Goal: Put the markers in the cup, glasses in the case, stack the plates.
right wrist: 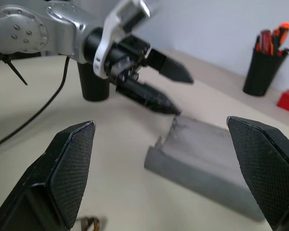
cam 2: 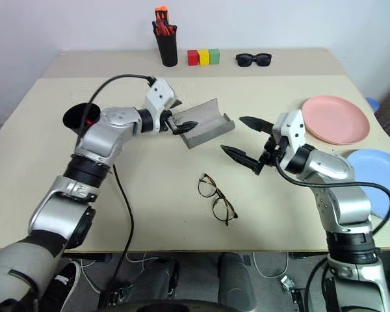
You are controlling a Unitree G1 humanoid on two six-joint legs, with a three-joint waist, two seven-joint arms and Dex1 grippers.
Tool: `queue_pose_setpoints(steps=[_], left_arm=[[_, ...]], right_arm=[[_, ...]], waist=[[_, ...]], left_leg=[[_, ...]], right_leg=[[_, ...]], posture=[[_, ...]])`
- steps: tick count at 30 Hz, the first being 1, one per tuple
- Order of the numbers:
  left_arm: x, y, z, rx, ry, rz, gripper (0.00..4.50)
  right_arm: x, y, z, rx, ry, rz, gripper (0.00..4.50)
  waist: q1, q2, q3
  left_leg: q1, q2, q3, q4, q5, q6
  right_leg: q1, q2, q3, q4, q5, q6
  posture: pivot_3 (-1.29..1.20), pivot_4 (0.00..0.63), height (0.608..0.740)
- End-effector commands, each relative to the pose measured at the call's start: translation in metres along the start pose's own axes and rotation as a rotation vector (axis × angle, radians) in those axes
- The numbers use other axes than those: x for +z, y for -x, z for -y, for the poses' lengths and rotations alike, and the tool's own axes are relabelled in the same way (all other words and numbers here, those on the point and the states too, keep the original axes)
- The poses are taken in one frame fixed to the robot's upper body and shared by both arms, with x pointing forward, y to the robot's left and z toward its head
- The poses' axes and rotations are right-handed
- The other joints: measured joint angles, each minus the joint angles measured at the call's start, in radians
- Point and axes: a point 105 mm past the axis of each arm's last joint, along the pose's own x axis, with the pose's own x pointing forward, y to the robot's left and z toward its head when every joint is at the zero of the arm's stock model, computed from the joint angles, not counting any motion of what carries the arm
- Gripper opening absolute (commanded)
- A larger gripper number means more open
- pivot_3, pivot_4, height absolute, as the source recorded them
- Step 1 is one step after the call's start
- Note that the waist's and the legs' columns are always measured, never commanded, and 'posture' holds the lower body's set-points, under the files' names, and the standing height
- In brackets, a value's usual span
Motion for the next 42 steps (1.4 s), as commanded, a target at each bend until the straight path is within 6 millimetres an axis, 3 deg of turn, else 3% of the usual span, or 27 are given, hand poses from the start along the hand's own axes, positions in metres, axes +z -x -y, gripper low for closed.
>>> queue_pose_setpoints(steps=[1, 7, 16, 19, 26, 32, 37, 42], left_arm=[[0.007, -0.013, 0.005, -0.037, -0.063, 0.001, 4.46], [-0.007, -0.026, 0.024, -0.137, -0.070, -0.049, 4.46], [-0.026, -0.036, 0.035, -0.161, -0.091, -0.130, 4.46], [-0.031, -0.040, 0.044, -0.185, -0.095, -0.137, 3.67], [-0.032, -0.039, 0.046, -0.180, -0.091, -0.122, 0.04], [-0.029, -0.028, 0.028, -0.136, -0.107, -0.116, 0.04], [-0.023, 0.010, 0.005, -0.201, -0.181, -0.097, 0.04], [-0.027, 0.051, -0.004, -0.322, -0.285, -0.081, 0.04]], right_arm=[[0.012, 0.020, 0.011, -0.056, 0.095, -0.016, 4.50], [0.005, 0.042, 0.014, -0.114, 0.114, -0.087, 4.50], [0.007, 0.036, 0.010, -0.119, 0.116, -0.071, 4.50], [0.009, 0.033, 0.010, -0.115, 0.118, -0.065, 4.50], [0.010, 0.029, 0.010, -0.102, 0.116, -0.059, 4.50], [0.010, 0.027, 0.010, -0.094, 0.115, -0.056, 4.50], [0.008, 0.027, 0.010, -0.090, 0.110, -0.055, 4.50], [0.007, 0.025, 0.010, -0.083, 0.107, -0.049, 4.50]], waist=[[0.003, 0.000, 0.000], [-0.005, 0.000, 0.000], [0.000, 0.000, 0.000], [0.000, 0.000, 0.000], [-0.001, 0.000, 0.000], [-0.002, 0.000, 0.000], [-0.005, 0.000, 0.000], [-0.002, 0.000, 0.000]], left_leg=[[-0.001, 0.000, 0.000, 0.000, 0.000, 0.000], [-0.001, 0.000, 0.000, 0.000, 0.000, 0.001], [0.000, 0.000, 0.000, 0.001, 0.000, 0.001], [-0.001, 0.000, 0.000, 0.001, 0.000, 0.001], [0.000, 0.000, 0.000, 0.001, 0.000, 0.001], [0.000, 0.000, 0.000, 0.001, 0.000, 0.001], [0.000, 0.000, 0.000, 0.001, 0.000, 0.001], [0.000, 0.000, 0.000, 0.001, 0.000, 0.001]], right_leg=[[0.000, 0.000, 0.000, 0.000, 0.000, 0.000], [0.000, 0.000, 0.000, -0.001, 0.000, 0.001], [0.000, 0.000, 0.000, 0.000, 0.000, 0.001], [0.000, 0.000, 0.000, -0.001, 0.000, 0.001], [0.000, 0.000, 0.000, 0.000, 0.000, 0.001], [0.000, 0.000, 0.000, 0.000, 0.000, 0.001], [0.000, 0.000, 0.000, 0.001, 0.000, 0.001], [0.000, 0.000, 0.000, 0.001, 0.001, 0.001]], posture=[[0.00, 0.150, 0.740], [0.00, 0.150, 0.740], [0.00, 0.150, 0.740], [0.00, 0.150, 0.740], [0.00, 0.150, 0.740], [0.00, 0.150, 0.740], [0.00, 0.150, 0.740], [0.00, 0.150, 0.740]])
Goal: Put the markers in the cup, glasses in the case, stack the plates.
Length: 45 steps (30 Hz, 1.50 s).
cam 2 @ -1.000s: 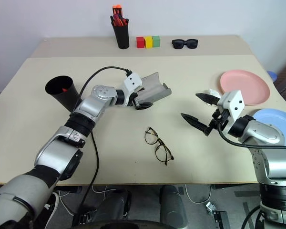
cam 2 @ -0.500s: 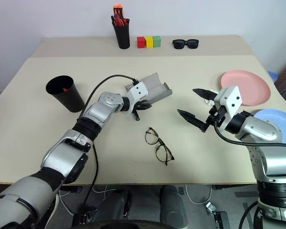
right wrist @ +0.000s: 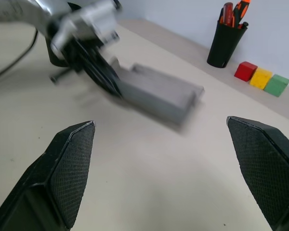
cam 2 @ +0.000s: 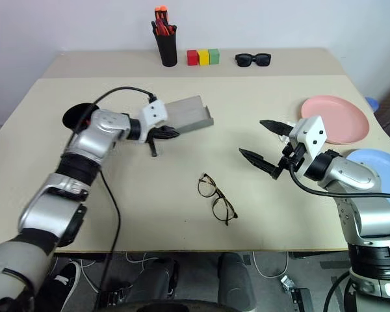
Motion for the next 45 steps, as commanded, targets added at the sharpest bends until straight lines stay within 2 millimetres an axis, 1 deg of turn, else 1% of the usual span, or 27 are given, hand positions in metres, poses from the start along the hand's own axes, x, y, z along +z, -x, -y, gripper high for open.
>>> queue_pose_setpoints(steps=[1, 4, 7, 9, 11, 13, 15, 20, 24, 25, 26, 28, 29, 33, 34, 35, 37, 38, 40, 44, 45], left_arm=[[0.006, 0.027, 0.003, -0.074, -0.103, 0.072, 0.04], [-0.001, 0.035, 0.010, -0.125, -0.140, 0.092, 0.04], [-0.009, 0.038, 0.018, -0.166, -0.196, 0.097, 0.04], [-0.010, 0.040, 0.025, -0.195, -0.271, 0.126, 0.04], [-0.015, 0.043, 0.036, -0.252, -0.360, 0.140, 0.04], [-0.034, 0.045, 0.037, -0.273, -0.392, 0.043, 0.04], [-0.047, 0.048, 0.039, -0.290, -0.428, -0.010, 0.04], [-0.061, 0.048, 0.041, -0.299, -0.418, -0.047, 0.04], [-0.060, 0.042, 0.043, -0.279, -0.394, -0.012, 0.04], [-0.061, 0.041, 0.045, -0.299, -0.355, -0.008, 0.04], [-0.061, 0.039, 0.045, -0.306, -0.296, 0.000, 0.29], [-0.056, 0.038, 0.044, -0.309, -0.259, 0.032, 0.94], [-0.052, 0.037, 0.043, -0.298, -0.263, 0.049, 1.38], [-0.044, 0.039, 0.039, -0.272, -0.280, 0.088, 3.40], [-0.043, 0.041, 0.039, -0.287, -0.256, 0.093, 3.97], [-0.042, 0.043, 0.040, -0.305, -0.235, 0.096, 4.44], [-0.037, 0.046, 0.039, -0.298, -0.240, 0.117, 4.44], [-0.034, 0.047, 0.040, -0.305, -0.229, 0.131, 4.44], [-0.025, 0.050, 0.040, -0.299, -0.230, 0.171, 4.44], [0.003, 0.057, 0.042, -0.292, -0.119, 0.304, 4.44], [0.010, 0.061, 0.044, -0.296, -0.071, 0.342, 4.44]], right_arm=[[0.009, -0.002, 0.001, 0.006, 0.030, 0.037, 4.50], [0.009, -0.003, 0.002, 0.012, 0.032, 0.039, 4.50], [0.008, -0.004, 0.002, 0.017, 0.033, 0.039, 4.50], [0.009, -0.004, 0.002, 0.021, 0.032, 0.041, 4.50], [0.009, -0.005, 0.003, 0.025, 0.034, 0.039, 4.50], [0.008, -0.004, 0.003, 0.026, 0.038, 0.036, 4.50], [0.009, -0.004, 0.004, 0.024, 0.039, 0.035, 4.50], [0.008, -0.003, 0.003, 0.024, 0.039, 0.033, 4.50], [0.007, -0.003, 0.004, 0.023, 0.041, 0.030, 4.50], [0.007, -0.003, 0.004, 0.023, 0.041, 0.031, 4.50], [0.008, -0.004, 0.005, 0.023, 0.041, 0.032, 4.50], [0.008, -0.004, 0.005, 0.024, 0.043, 0.033, 4.50], [0.009, -0.004, 0.005, 0.025, 0.044, 0.034, 4.50], [0.009, -0.006, 0.003, 0.039, 0.041, 0.033, 4.50], [0.008, -0.007, -0.001, 0.057, 0.043, 0.025, 4.50], [0.005, -0.008, -0.006, 0.085, 0.038, 0.012, 4.50], [0.000, -0.006, -0.018, 0.142, 0.018, -0.008, 4.50], [-0.001, -0.006, -0.020, 0.152, 0.011, -0.014, 4.50], [0.000, -0.007, -0.021, 0.154, -0.015, -0.018, 4.50], [0.006, -0.016, -0.016, 0.113, -0.057, -0.042, 4.50], [0.009, -0.017, -0.018, 0.109, -0.068, -0.045, 4.50]], waist=[[0.000, 0.000, 0.000], [0.003, 0.000, 0.000], [0.003, 0.000, 0.000], [0.002, 0.000, 0.000], [0.001, 0.000, 0.000], [0.001, 0.000, 0.000], [-0.003, 0.000, 0.000], [0.001, 0.000, 0.000], [0.000, 0.000, 0.000], [0.000, 0.000, 0.000], [0.001, 0.000, 0.000], [0.002, 0.000, 0.000], [0.001, 0.000, 0.000], [-0.001, 0.000, 0.000], [-0.002, 0.000, 0.000], [-0.003, 0.000, 0.000], [-0.003, 0.000, 0.000], [-0.003, 0.000, 0.000], [-0.003, 0.000, 0.000], [-0.004, 0.000, 0.000], [-0.004, 0.000, 0.000]], left_leg=[[0.000, 0.000, 0.000, 0.000, 0.000, 0.000], [0.000, 0.000, 0.000, 0.000, 0.000, 0.000], [0.000, 0.000, 0.000, 0.000, 0.000, 0.000], [0.000, 0.000, 0.000, 0.000, 0.000, 0.000], [0.000, 0.000, 0.000, 0.000, 0.000, 0.000], [0.000, 0.000, 0.000, 0.000, 0.000, 0.000], [0.000, 0.000, 0.000, 0.000, 0.000, 0.001], [0.000, 0.000, 0.000, 0.001, -0.001, 0.002], [0.001, 0.000, 0.000, 0.001, -0.001, 0.003], [0.001, 0.000, 0.000, 0.001, -0.001, 0.003], [0.001, 0.000, 0.000, 0.001, -0.001, 0.003], [0.000, 0.000, 0.000, 0.002, -0.001, 0.003], [0.000, 0.000, 0.000, 0.002, -0.002, 0.003], [0.001, 0.000, 0.000, 0.002, -0.002, 0.004], [0.001, 0.000, 0.000, 0.002, -0.002, 0.004], [0.001, 0.000, 0.000, 0.002, -0.002, 0.004], [0.001, 0.000, 0.000, 0.002, -0.002, 0.004], [0.001, 0.000, 0.000, 0.002, -0.002, 0.004], [0.000, 0.000, 0.000, 0.002, -0.002, 0.004], [0.001, 0.000, 0.000, 0.002, -0.002, 0.004], [0.001, 0.001, 0.000, 0.002, -0.002, 0.004]], right_leg=[[0.000, 0.000, 0.000, 0.000, 0.000, 0.000], [0.000, 0.000, 0.000, 0.000, 0.000, 0.000], [0.000, 0.000, 0.000, 0.000, 0.000, 0.000], [0.000, 0.000, 0.000, 0.000, 0.000, 0.000], [0.000, 0.000, 0.000, 0.000, 0.000, 0.000], [0.000, 0.000, 0.000, 0.000, 0.000, 0.000], [0.000, 0.000, 0.000, 0.000, 0.000, 0.000], [0.000, 0.000, 0.000, 0.001, 0.000, 0.000], [0.001, 0.000, 0.000, 0.001, 0.000, 0.000], [0.001, 0.000, 0.000, 0.001, 0.000, 0.000], [0.001, 0.000, 0.000, 0.001, 0.000, 0.000], [0.001, 0.000, 0.000, 0.001, 0.000, 0.000], [0.001, 0.000, 0.000, 0.001, 0.000, 0.000], [0.001, 0.000, 0.000, 0.002, 0.000, 0.000], [0.001, 0.000, 0.000, 0.002, 0.000, 0.000], [0.001, 0.000, 0.000, 0.002, 0.000, 0.000], [0.001, 0.000, 0.000, 0.002, 0.000, 0.000], [0.001, 0.000, 0.000, 0.002, 0.000, 0.000], [0.001, 0.000, 0.000, 0.002, 0.000, 0.000], [0.001, 0.000, 0.000, 0.003, 0.000, 0.000], [0.001, 0.000, 0.000, 0.003, 0.000, 0.000]], posture=[[0.00, 0.150, 0.740], [0.00, 0.150, 0.740], [0.00, 0.150, 0.740], [0.00, 0.150, 0.740], [0.00, 0.150, 0.740], [0.00, 0.150, 0.740], [0.00, 0.150, 0.740], [0.00, 0.150, 0.740], [0.00, 0.150, 0.740], [0.00, 0.150, 0.740], [0.00, 0.150, 0.740], [0.00, 0.150, 0.740], [0.00, 0.150, 0.740], [0.00, 0.150, 0.740], [0.00, 0.150, 0.740], [0.00, 0.150, 0.740], [0.00, 0.150, 0.740], [0.00, 0.150, 0.740], [0.00, 0.150, 0.740], [0.00, 0.150, 0.740], [0.00, 0.150, 0.740]])
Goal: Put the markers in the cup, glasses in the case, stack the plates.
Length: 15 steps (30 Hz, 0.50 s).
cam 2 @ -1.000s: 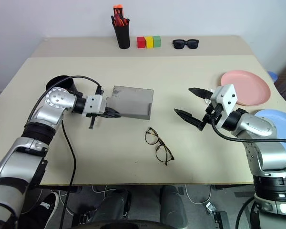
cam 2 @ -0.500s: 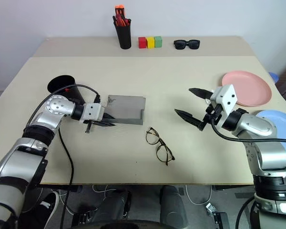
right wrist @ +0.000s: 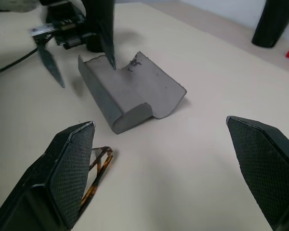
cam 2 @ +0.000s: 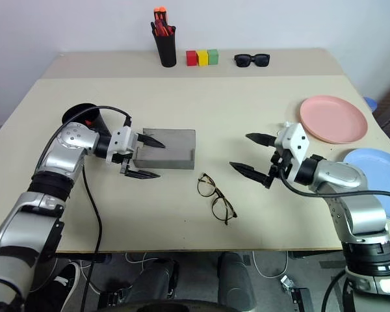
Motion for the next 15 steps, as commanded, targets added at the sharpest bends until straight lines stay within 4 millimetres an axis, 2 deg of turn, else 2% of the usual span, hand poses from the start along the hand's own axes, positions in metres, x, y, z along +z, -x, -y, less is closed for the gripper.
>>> queue_pose_setpoints(steps=[1, 6, 9, 12, 15], left_arm=[[0.035, 0.010, -0.002, 0.034, 0.067, 0.152, 4.44], [0.041, 0.022, 0.026, -0.009, 0.202, 0.187, 4.44], [0.044, 0.031, 0.032, 0.031, 0.237, 0.196, 4.44], [0.044, 0.038, 0.033, 0.098, 0.248, 0.201, 4.44], [0.044, 0.044, 0.036, 0.136, 0.268, 0.203, 4.44]], right_arm=[[0.022, -0.004, -0.006, -0.005, 0.012, 0.016, 4.50], [0.025, -0.011, -0.028, 0.036, -0.054, -0.096, 4.50], [0.030, -0.014, -0.037, 0.027, -0.072, -0.145, 4.50], [0.020, -0.016, -0.033, -0.046, -0.120, -0.286, 4.50], [0.019, -0.012, -0.042, -0.015, -0.208, -0.400, 4.50]], waist=[[0.001, 0.000, 0.000], [-0.002, 0.000, 0.000], [0.003, 0.000, 0.000], [0.007, 0.000, 0.000], [0.008, 0.000, 0.000]], left_leg=[[0.000, 0.000, 0.000, 0.000, 0.000, 0.000], [0.000, 0.000, 0.000, 0.000, 0.000, 0.000], [0.000, 0.001, -0.001, 0.000, 0.000, 0.000], [-0.001, 0.001, -0.001, 0.000, 0.000, 0.000], [-0.001, 0.001, -0.001, -0.001, 0.000, 0.000]], right_leg=[[0.000, 0.000, 0.000, 0.000, 0.000, 0.000], [-0.001, 0.000, 0.000, 0.000, 0.000, 0.000], [-0.001, 0.000, 0.000, 0.000, 0.000, 0.000], [0.000, 0.000, 0.000, -0.001, 0.000, 0.000], [0.000, 0.000, 0.000, -0.002, 0.000, -0.001]], posture=[[0.00, 0.150, 0.740], [0.00, 0.150, 0.740], [0.00, 0.150, 0.740], [0.00, 0.150, 0.740], [0.00, 0.150, 0.740]])
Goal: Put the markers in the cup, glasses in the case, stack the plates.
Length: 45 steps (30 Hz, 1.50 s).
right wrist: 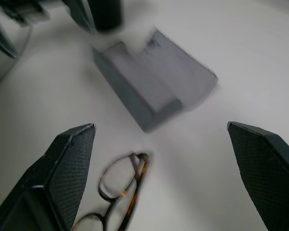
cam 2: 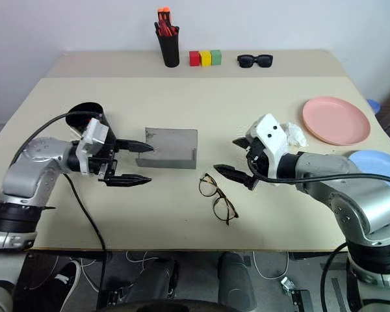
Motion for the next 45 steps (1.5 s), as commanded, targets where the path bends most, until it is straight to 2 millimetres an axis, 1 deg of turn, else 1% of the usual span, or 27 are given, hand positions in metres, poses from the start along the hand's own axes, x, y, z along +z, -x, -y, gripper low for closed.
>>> queue_pose_setpoints(steps=[1, 2, 4, 5, 6, 9, 12, 14, 16, 18, 20, 22, 26, 32, 35, 36, 37, 39, 41, 45], left_arm=[[0.012, 0.007, 0.000, 0.042, -0.018, 0.030, 4.44], [0.013, 0.007, 0.000, 0.050, -0.011, 0.039, 4.44], [0.015, 0.007, 0.000, 0.056, 0.009, 0.057, 4.44], [0.015, 0.007, 0.001, 0.056, 0.015, 0.061, 4.44], [0.015, 0.007, 0.001, 0.057, 0.011, 0.061, 4.44], [0.015, 0.006, 0.003, 0.055, 0.024, 0.070, 4.44], [0.022, 0.007, 0.003, 0.054, 0.072, 0.121, 4.44], [0.025, 0.008, 0.004, 0.050, 0.090, 0.136, 4.44], [0.026, 0.010, 0.007, 0.039, 0.095, 0.138, 4.44], [0.030, 0.014, 0.011, 0.032, 0.090, 0.152, 4.44], [0.028, 0.016, 0.018, 0.018, 0.040, 0.122, 4.44], [0.026, 0.018, 0.024, -0.008, 0.028, 0.101, 4.44], [0.026, 0.020, 0.030, -0.029, 0.011, 0.081, 4.44], [0.026, 0.019, 0.030, -0.033, -0.007, 0.072, 4.44], [0.025, 0.017, 0.030, -0.031, -0.011, 0.069, 4.50], [0.025, 0.017, 0.030, -0.031, -0.012, 0.068, 4.50], [0.025, 0.017, 0.030, -0.031, -0.012, 0.067, 4.50], [0.025, 0.016, 0.030, -0.029, -0.012, 0.067, 4.50], [0.025, 0.016, 0.030, -0.026, -0.012, 0.064, 4.50], [0.023, 0.017, 0.029, -0.021, -0.010, 0.057, 4.50]], right_arm=[[0.000, 0.006, -0.009, 0.025, -0.061, -0.088, 4.50], [0.000, 0.007, -0.009, 0.015, -0.049, -0.120, 4.50], [-0.014, 0.012, -0.009, 0.004, -0.021, -0.290, 4.50], [-0.020, 0.014, -0.009, 0.003, -0.026, -0.348, 4.50], [-0.023, 0.015, -0.012, 0.040, -0.037, -0.389, 4.50], [-0.015, 0.011, -0.016, 0.044, 0.023, -0.389, 4.50], [-0.015, -0.001, -0.007, 0.017, -0.056, -0.369, 4.50], [-0.020, -0.009, -0.006, 0.018, -0.130, -0.360, 4.50], [-0.020, -0.015, -0.003, 0.000, -0.178, -0.341, 4.50], [-0.018, -0.020, -0.006, 0.011, -0.183, -0.339, 4.50], [-0.021, -0.024, -0.012, 0.033, -0.200, -0.353, 4.50], [-0.027, -0.026, -0.013, 0.024, -0.227, -0.370, 4.50], [-0.029, -0.028, -0.017, 0.033, -0.248, -0.384, 4.50], [-0.032, -0.029, -0.026, 0.062, -0.287, -0.401, 4.50], [-0.036, -0.028, -0.028, 0.057, -0.311, -0.418, 3.67], [-0.038, -0.028, -0.029, 0.056, -0.317, -0.426, 3.22], [-0.039, -0.027, -0.031, 0.054, -0.322, -0.431, 2.61], [-0.041, -0.027, -0.033, 0.056, -0.336, -0.439, 1.67], [-0.040, -0.028, -0.033, 0.048, -0.356, -0.440, 0.64], [-0.039, -0.028, -0.035, 0.047, -0.380, -0.442, 0.64]], waist=[[0.000, 0.000, 0.000], [0.000, 0.000, 0.000], [0.000, 0.000, 0.000], [0.001, 0.000, 0.000], [0.001, 0.000, 0.000], [-0.005, 0.000, 0.000], [-0.008, 0.000, 0.000], [-0.004, 0.000, 0.000], [-0.004, 0.000, 0.000], [-0.003, 0.000, 0.000], [-0.004, 0.000, 0.000], [-0.004, 0.000, 0.000], [-0.004, 0.000, 0.000], [-0.004, 0.000, 0.000], [-0.005, 0.000, 0.000], [-0.005, 0.000, 0.000], [-0.005, 0.000, 0.000], [-0.005, 0.000, 0.000], [-0.007, 0.000, 0.000], [-0.006, 0.000, 0.000]], left_leg=[[0.000, 0.000, 0.000, 0.000, 0.000, 0.000], [0.000, 0.000, 0.000, 0.000, 0.000, 0.000], [-0.001, 0.000, 0.000, 0.000, 0.000, 0.000], [-0.001, 0.000, 0.000, 0.000, 0.000, 0.000], [-0.001, 0.000, 0.000, 0.000, 0.000, 0.000], [-0.002, 0.000, 0.000, 0.000, 0.000, 0.000], [-0.001, 0.001, 0.002, -0.001, 0.000, 0.000], [-0.001, 0.001, 0.002, -0.001, 0.000, 0.000], [-0.002, 0.001, 0.002, -0.001, 0.000, 0.000], [-0.003, 0.000, 0.002, -0.001, 0.000, 0.000], [-0.005, 0.000, 0.001, -0.001, 0.000, 0.000], [-0.006, 0.001, 0.001, -0.001, 0.000, 0.000], [-0.010, 0.001, 0.001, 0.000, 0.000, 0.000], [-0.011, 0.001, 0.001, 0.000, 0.000, 0.000], [-0.012, 0.001, 0.001, 0.000, 0.000, 0.000], [-0.012, 0.001, 0.001, 0.000, 0.000, 0.000], [-0.012, 0.001, 0.001, 0.000, 0.000, 0.000], [-0.012, 0.001, 0.001, 0.000, 0.000, 0.000], [-0.012, 0.001, 0.001, 0.000, 0.000, 0.000], [-0.012, 0.001, 0.002, 0.000, 0.000, 0.000]], right_leg=[[0.000, 0.000, 0.000, 0.000, 0.000, 0.000], [0.000, 0.000, 0.000, 0.000, 0.000, 0.000], [0.000, 0.000, 0.000, 0.000, 0.000, 0.000], [-0.001, 0.000, 0.000, -0.001, 0.000, 0.000], [-0.001, 0.000, 0.000, -0.001, 0.000, 0.000], [-0.001, 0.000, -0.001, -0.002, 0.000, 0.000], [-0.001, 0.000, -0.001, -0.002, 0.000, 0.000], [-0.001, 0.000, -0.001, -0.002, 0.000, 0.000], [-0.002, 0.000, -0.001, -0.002, 0.000, 0.000], [-0.002, 0.000, -0.001, -0.002, 0.000, 0.000], [-0.005, 0.000, -0.001, -0.002, 0.001, 0.000], [-0.006, 0.000, -0.001, -0.002, 0.001, -0.001], [-0.009, 0.000, -0.001, -0.002, 0.001, -0.001], [-0.010, 0.000, -0.001, -0.002, 0.001, -0.001], [-0.011, 0.000, -0.001, -0.002, 0.001, -0.001], [-0.010, 0.000, -0.001, -0.002, 0.001, -0.001], [-0.011, 0.000, -0.001, -0.002, 0.001, -0.001], [-0.011, 0.000, -0.001, -0.002, 0.001, -0.001], [-0.011, 0.000, -0.001, -0.002, 0.001, -0.001], [-0.011, 0.000, -0.001, -0.002, 0.001, -0.001]], posture=[[0.00, 0.150, 0.740], [0.00, 0.150, 0.740], [0.00, 0.150, 0.740], [0.00, 0.150, 0.740], [0.00, 0.150, 0.740], [0.00, 0.150, 0.740], [0.00, 0.150, 0.740], [0.00, 0.150, 0.740], [0.00, 0.150, 0.740], [0.00, 0.150, 0.740], [0.00, 0.150, 0.740], [0.00, 0.150, 0.740], [0.00, 0.150, 0.740], [0.00, 0.150, 0.740], [0.00, 0.150, 0.740], [0.00, 0.150, 0.740], [0.00, 0.150, 0.740], [0.00, 0.150, 0.740], [0.00, 0.150, 0.740], [0.00, 0.150, 0.740]])
